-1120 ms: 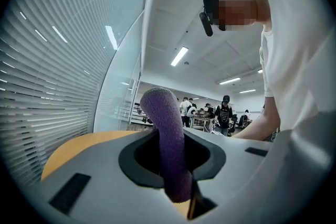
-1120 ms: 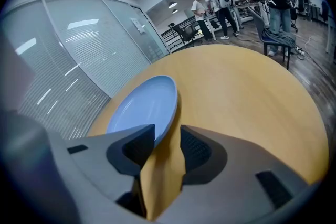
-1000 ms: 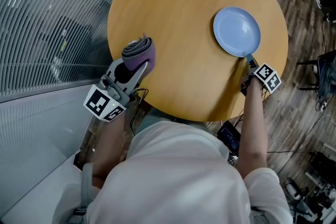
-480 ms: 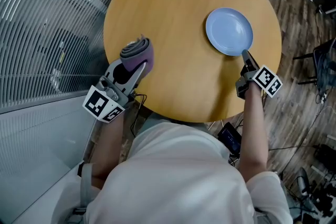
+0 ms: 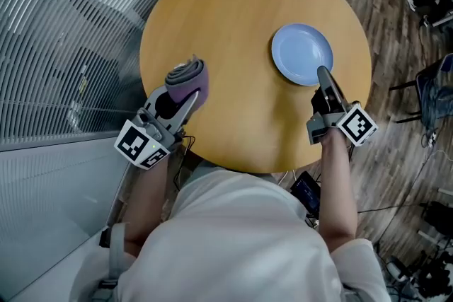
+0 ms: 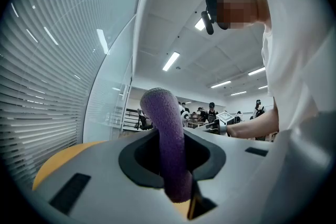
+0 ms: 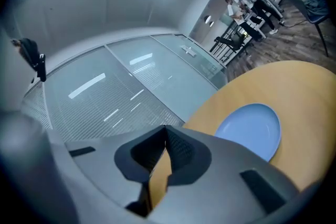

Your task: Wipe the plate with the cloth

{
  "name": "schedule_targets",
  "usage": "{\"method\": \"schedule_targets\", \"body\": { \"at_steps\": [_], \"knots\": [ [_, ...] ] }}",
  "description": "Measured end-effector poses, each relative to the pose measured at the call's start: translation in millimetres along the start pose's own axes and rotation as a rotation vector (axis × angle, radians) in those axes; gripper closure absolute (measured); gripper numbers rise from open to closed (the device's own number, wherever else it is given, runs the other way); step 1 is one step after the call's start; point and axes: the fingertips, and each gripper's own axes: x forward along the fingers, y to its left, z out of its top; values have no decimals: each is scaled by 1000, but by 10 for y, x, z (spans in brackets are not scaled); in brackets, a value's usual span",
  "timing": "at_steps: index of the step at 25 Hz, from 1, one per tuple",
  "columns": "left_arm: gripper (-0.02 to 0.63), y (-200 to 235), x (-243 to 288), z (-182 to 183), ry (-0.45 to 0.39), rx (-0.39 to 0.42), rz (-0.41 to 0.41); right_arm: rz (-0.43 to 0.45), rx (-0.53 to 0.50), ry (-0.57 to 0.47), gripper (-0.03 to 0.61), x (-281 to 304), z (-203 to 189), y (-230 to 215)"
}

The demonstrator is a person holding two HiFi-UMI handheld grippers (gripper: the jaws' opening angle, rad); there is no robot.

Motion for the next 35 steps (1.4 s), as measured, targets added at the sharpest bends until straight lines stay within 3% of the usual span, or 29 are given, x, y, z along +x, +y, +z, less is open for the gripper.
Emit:
{"method": "schedule_targets", "body": {
  "at_steps": [10, 29, 35],
  "knots": [
    [537, -52, 25, 119, -19, 16, 15, 71, -246, -36, 558, -202, 293, 656],
    [537, -112, 16, 181, -31, 25, -29, 69, -594, -193, 559, -473, 465, 1457],
    [537, -143, 126, 320, -32, 32, -38, 23, -646, -234, 560, -537, 657, 1511]
  ]
}}
